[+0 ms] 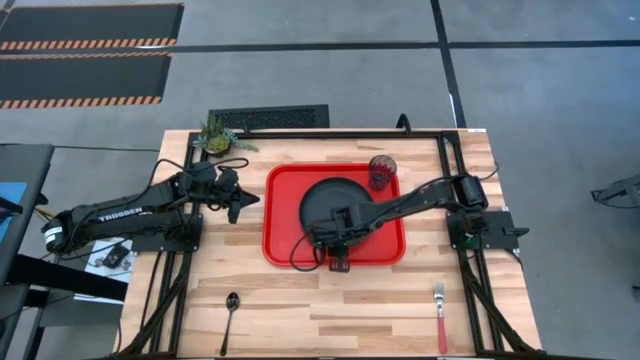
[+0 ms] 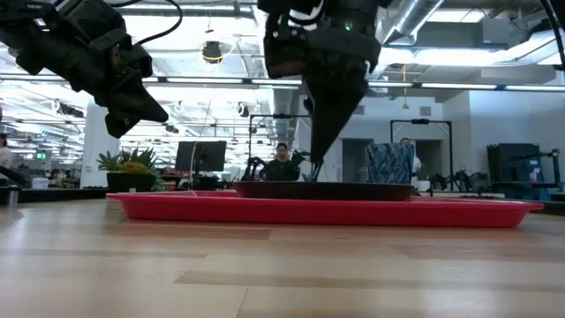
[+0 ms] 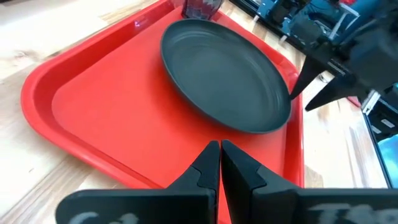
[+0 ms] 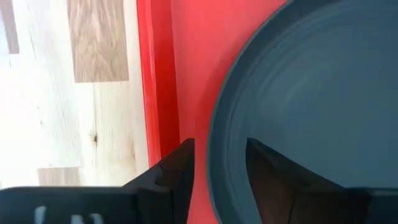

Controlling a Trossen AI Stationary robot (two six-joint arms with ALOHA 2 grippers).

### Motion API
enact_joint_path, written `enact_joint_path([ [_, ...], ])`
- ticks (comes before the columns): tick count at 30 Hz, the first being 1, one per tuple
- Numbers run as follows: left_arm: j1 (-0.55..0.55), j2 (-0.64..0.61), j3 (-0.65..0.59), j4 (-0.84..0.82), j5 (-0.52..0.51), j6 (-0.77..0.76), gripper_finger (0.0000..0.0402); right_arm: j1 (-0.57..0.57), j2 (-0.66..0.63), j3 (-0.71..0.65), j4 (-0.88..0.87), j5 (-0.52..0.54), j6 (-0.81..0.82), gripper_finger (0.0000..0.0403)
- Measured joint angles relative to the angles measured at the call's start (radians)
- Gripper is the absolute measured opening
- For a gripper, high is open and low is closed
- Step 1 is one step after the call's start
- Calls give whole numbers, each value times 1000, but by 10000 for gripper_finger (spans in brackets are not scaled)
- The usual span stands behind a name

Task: Pick and place plate/cup/fork/spoon on tray
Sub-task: Put the black spoon on the red serving tray to the left of the black plate

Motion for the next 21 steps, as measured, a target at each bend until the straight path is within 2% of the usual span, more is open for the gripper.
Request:
enact_joint_path([
  [5,0,0,0,-1,5,16,0,0,0,76,-155,-6,0,149],
  [8,0,0,0,-6,30,5,0,4,-2,105,-250,-29,11,108],
  [10,0,1,0,-10,52,-4,0,12,-28,91,-249,-52,31,72],
  [13,0,1,0,-14,69,-7,0,33,-90,8,-140,-56,58,17],
  [18,0,2,0,-42,69,-16,0,53,-247,-266,133,-47,184,14],
  [21,-4,13,0,-54,67,-79,0,62,-372,-433,292,7,261,6],
])
